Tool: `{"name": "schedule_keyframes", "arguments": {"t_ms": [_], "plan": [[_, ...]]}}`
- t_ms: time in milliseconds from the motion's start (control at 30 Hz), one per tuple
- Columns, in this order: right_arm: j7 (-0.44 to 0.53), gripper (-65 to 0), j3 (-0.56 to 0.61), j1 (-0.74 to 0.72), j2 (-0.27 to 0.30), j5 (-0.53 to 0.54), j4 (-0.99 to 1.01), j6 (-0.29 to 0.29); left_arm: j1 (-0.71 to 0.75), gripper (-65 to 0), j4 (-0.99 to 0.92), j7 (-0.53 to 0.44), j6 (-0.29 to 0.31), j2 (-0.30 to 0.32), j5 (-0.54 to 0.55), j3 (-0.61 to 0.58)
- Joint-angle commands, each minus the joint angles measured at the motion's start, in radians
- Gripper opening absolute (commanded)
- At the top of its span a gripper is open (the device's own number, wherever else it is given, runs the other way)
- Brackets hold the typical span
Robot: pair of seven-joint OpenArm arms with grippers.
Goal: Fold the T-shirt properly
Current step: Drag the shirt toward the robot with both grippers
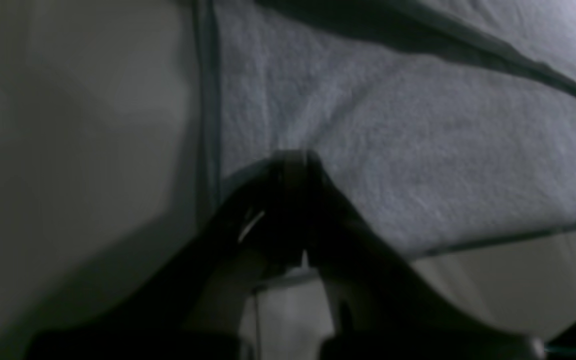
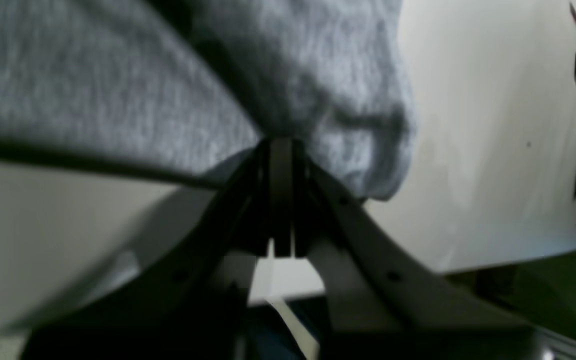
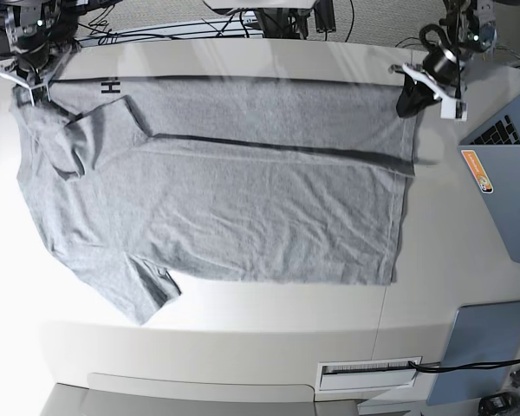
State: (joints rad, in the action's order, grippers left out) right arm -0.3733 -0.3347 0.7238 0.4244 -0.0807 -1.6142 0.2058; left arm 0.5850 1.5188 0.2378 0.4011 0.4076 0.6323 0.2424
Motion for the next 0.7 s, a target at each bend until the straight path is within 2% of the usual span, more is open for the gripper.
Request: {"name": "schedule_keyframes", "arguments": {"t_ms": [0,300,433,600,667], "plan": [[-0.063,-65.0,-0.001,0.036,0.005,0.006,-0.006,0.029,0.060,-65.0,-0.028,0.174,-0.053,0.005,-0.125,-0.009],[-0.071,-65.0,-0.001,0.143,-0.014,0.009,-0.090,0.002,0.166,-65.0,0.001,0.147,-0.034,0.005,-0.169,0.030],[-0.072,-65.0,-0.001,0.166,-0.032,0.009,-0.091,0.000,0.205,-65.0,0.024,0.147,0.050,0.005,-0.168,0.110],[-0.075,-65.0,-0.001,0.201,-0.039,0.008,-0.138,-0.001,0.224,-65.0,0.077,0.147,0.083,0.005,-0.124,0.230],[-0.077,-65.0,-0.001,0.213,-0.039,0.009,-0.186,-0.005,0.224,-65.0,0.112,0.147,0.134,0.005,-0.089,0.266]]}}
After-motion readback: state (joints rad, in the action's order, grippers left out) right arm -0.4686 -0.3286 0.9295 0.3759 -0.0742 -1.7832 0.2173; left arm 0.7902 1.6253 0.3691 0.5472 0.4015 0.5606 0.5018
